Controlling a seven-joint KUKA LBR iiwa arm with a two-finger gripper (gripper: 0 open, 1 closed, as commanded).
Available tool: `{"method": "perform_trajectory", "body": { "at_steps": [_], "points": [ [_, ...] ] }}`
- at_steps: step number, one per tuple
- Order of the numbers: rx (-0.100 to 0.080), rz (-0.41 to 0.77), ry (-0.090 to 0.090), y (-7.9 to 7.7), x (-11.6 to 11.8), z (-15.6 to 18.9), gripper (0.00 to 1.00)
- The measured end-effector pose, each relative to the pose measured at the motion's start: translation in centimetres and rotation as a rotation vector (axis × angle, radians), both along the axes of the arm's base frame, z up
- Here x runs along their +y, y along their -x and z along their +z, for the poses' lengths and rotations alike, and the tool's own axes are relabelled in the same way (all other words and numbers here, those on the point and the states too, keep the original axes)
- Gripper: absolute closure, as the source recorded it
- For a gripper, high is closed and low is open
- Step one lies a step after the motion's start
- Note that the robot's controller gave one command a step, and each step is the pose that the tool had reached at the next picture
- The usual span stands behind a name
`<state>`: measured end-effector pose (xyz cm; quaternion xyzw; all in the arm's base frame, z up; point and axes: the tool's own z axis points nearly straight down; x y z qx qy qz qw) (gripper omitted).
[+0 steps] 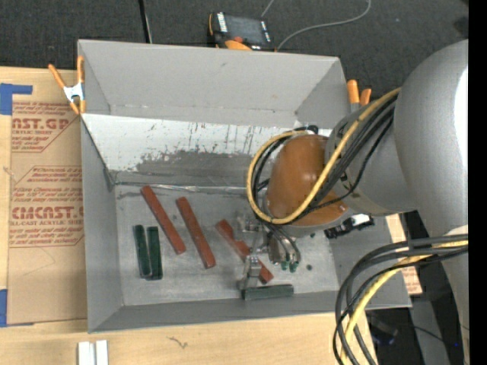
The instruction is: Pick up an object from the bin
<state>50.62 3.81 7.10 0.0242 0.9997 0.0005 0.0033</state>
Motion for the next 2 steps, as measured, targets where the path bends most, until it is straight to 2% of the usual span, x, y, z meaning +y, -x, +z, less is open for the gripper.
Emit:
{"method": "perform_trajectory", "body": {
  "at_steps": [1,2],
  "points": [
    [-0.008,-0.044,0.001,0.64,-5.12,0.08,0.00],
    [0.006,-0.038,0.000,1.00,-4.85,-0.09,1.00]
  ]
}}
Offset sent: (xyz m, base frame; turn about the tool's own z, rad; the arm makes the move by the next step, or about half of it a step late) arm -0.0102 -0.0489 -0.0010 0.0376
